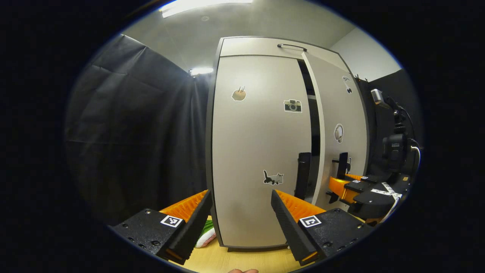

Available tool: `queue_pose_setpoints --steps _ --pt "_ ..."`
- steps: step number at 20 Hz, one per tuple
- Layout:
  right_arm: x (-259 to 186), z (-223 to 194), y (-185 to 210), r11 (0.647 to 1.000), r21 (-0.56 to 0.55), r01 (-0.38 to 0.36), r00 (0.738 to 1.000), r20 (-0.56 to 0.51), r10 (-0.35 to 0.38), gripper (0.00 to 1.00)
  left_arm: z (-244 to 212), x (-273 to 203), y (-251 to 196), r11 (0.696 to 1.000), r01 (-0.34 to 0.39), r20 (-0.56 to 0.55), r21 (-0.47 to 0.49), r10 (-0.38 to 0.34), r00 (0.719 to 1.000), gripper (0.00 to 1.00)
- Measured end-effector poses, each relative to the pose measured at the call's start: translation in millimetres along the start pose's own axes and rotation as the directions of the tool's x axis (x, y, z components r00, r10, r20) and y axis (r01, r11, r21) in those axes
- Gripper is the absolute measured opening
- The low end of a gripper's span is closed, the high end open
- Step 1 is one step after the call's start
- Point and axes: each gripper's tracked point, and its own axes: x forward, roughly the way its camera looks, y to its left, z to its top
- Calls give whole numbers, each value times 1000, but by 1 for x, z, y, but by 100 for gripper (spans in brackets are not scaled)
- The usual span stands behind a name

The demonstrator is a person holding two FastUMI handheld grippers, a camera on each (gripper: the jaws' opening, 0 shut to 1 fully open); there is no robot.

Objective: Open the right door of the double-door shoe cabinet with the right hand, and open the left door with the left hand.

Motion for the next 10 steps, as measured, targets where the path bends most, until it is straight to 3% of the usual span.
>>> queue_pose_setpoints --steps 3,10 --pt "-6 0 -3 999 6 -53 999 -4 53 12 1 -8 -4 1000 9 -2 -5 -9 1000 93" --pt "-21 3 -14 991 -1 -136 991 -19 136 12 1 -15 -3 1000 4 0 5 -4 1000 96"
